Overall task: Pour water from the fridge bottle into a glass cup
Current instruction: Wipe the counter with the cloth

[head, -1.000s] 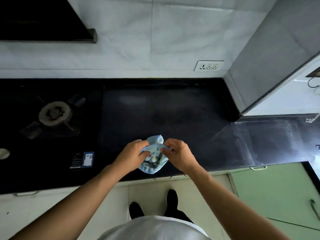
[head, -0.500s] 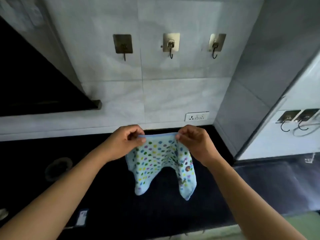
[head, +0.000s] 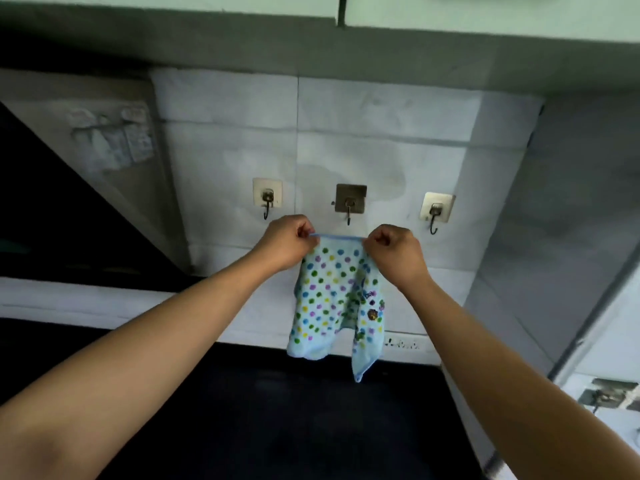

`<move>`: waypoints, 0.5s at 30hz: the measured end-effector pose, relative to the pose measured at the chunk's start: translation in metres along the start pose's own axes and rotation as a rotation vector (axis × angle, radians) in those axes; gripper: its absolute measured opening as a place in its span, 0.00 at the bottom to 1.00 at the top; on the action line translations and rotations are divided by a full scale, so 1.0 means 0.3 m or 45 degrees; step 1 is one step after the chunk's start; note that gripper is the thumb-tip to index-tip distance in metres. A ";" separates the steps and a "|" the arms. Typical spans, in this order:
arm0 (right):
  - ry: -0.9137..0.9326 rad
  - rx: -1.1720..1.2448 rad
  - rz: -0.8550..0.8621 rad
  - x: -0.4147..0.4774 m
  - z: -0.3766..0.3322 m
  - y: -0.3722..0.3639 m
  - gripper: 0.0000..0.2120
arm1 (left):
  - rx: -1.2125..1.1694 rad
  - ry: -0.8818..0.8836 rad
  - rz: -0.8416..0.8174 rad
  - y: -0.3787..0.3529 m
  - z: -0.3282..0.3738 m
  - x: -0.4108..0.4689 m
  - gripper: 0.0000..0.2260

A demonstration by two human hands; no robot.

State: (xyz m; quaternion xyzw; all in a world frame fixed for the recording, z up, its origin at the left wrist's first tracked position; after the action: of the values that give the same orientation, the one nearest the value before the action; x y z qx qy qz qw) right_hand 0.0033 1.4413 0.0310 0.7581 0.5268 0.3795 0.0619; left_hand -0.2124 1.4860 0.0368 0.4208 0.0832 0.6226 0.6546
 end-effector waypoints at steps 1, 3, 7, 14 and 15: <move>-0.003 -0.039 0.006 0.038 0.005 -0.003 0.07 | 0.034 0.007 0.018 -0.011 0.003 0.034 0.06; 0.001 -0.118 0.002 0.118 0.013 -0.010 0.07 | 0.068 0.023 0.060 -0.027 0.011 0.111 0.06; -0.077 -0.187 0.045 0.250 0.052 -0.005 0.08 | 0.088 0.046 0.133 -0.044 0.013 0.242 0.11; -0.164 -0.240 0.084 0.367 0.094 -0.019 0.07 | 0.187 0.038 0.211 -0.083 0.018 0.358 0.12; -0.185 -0.264 0.075 0.375 0.103 -0.027 0.07 | 0.193 0.027 0.216 -0.093 0.016 0.364 0.09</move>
State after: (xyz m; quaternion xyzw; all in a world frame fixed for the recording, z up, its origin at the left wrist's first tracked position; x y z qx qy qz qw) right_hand 0.0345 1.5493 0.0627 0.7882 0.4563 0.3777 0.1667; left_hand -0.1653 1.5842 0.0669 0.4680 0.1008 0.6720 0.5650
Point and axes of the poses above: each hand's wrist, its own x-axis towards the middle knuckle, its own y-axis out of the back of the hand, z = x × y, the point moved 9 cm from there along x, towards the middle knuckle, and after that the axes turned 1 degree about y, right-handed, at the moved point
